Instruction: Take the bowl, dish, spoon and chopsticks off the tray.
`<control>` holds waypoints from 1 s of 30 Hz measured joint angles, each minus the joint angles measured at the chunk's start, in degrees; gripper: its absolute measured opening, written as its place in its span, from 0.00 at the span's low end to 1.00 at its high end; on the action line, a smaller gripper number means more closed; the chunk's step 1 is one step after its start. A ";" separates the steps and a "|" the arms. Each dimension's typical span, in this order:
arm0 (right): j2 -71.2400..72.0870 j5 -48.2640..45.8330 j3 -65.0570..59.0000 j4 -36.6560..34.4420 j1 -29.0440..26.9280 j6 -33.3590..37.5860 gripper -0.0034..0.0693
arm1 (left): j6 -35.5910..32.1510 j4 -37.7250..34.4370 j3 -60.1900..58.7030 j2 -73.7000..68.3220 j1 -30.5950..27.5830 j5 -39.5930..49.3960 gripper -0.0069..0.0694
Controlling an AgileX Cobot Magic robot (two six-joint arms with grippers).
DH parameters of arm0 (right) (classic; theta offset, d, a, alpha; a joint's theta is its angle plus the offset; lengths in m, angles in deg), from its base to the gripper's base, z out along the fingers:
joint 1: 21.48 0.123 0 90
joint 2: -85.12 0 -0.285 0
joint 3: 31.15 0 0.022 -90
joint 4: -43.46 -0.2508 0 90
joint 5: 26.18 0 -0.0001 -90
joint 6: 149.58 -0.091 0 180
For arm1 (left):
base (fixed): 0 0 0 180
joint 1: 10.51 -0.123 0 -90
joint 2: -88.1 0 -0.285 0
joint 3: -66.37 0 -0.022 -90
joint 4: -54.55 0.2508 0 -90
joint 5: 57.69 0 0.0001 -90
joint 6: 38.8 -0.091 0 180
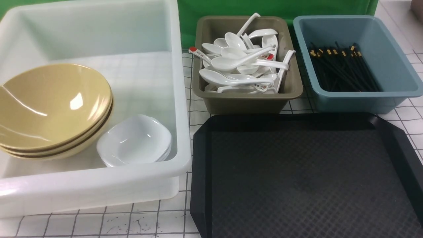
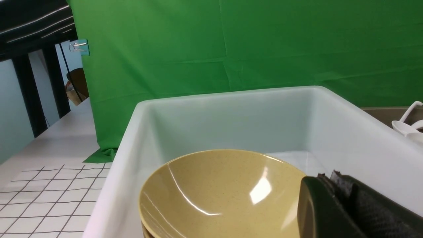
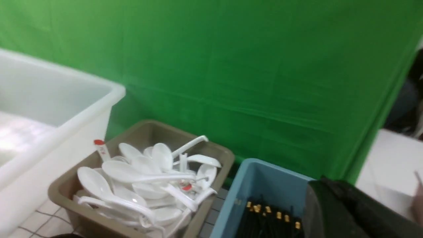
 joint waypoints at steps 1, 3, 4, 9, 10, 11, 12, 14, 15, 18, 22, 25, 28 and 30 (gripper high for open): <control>1.84 1.95 -3.33 0.00 0.00 0.00 0.10 | 0.00 0.00 0.00 0.00 0.00 0.00 0.08; 6.74 4.91 -9.71 0.00 0.00 -0.06 0.10 | 0.00 0.00 0.00 0.00 0.00 0.00 0.08; 13.67 5.54 -17.13 0.00 0.00 -0.11 0.10 | 0.00 0.00 0.00 0.00 0.00 0.00 0.08; 32.60 6.23 -31.24 0.00 0.00 0.22 0.10 | 0.00 0.00 -0.04 0.00 0.00 0.00 0.08; 36.00 7.57 -34.30 0.00 0.00 1.02 0.10 | 0.00 0.00 -0.11 -0.08 0.00 0.17 0.08; 37.09 9.73 -36.16 0.00 0.00 1.29 0.10 | 0.00 0.05 -0.11 -0.02 0.00 -0.36 0.08; 37.10 10.09 -36.47 0.00 0.00 1.37 0.10 | 0.00 0.05 -0.11 -0.02 0.00 -0.36 0.08; 35.44 13.81 -38.15 -0.49 -0.22 1.57 0.10 | 0.00 0.05 -0.17 -0.02 0.04 0.07 0.08; 34.30 15.27 -38.24 -1.39 -0.42 2.33 0.10 | 0.00 0.05 -0.17 -0.02 0.04 0.07 0.08; 33.05 17.44 -38.28 -3.50 -2.49 3.93 0.10 | 0.00 0.05 -0.22 -0.02 0.04 0.12 0.08; 33.90 17.38 -38.36 -1.06 -8.92 1.33 0.10 | 0.00 0.05 -0.22 -0.02 0.04 0.12 0.08; 36.14 14.87 -38.36 0.58 -12.83 -0.68 0.10 | 0.00 0.05 -0.22 -0.02 0.04 0.12 0.08; 37.87 8.21 -38.36 1.33 -15.11 -1.55 0.10 | 0.00 0.05 -0.22 -0.02 0.04 0.07 0.08; 38.01 4.91 -38.36 1.63 -15.27 -1.98 0.10 | 0.00 0.05 -0.24 -0.02 0.04 0.07 0.08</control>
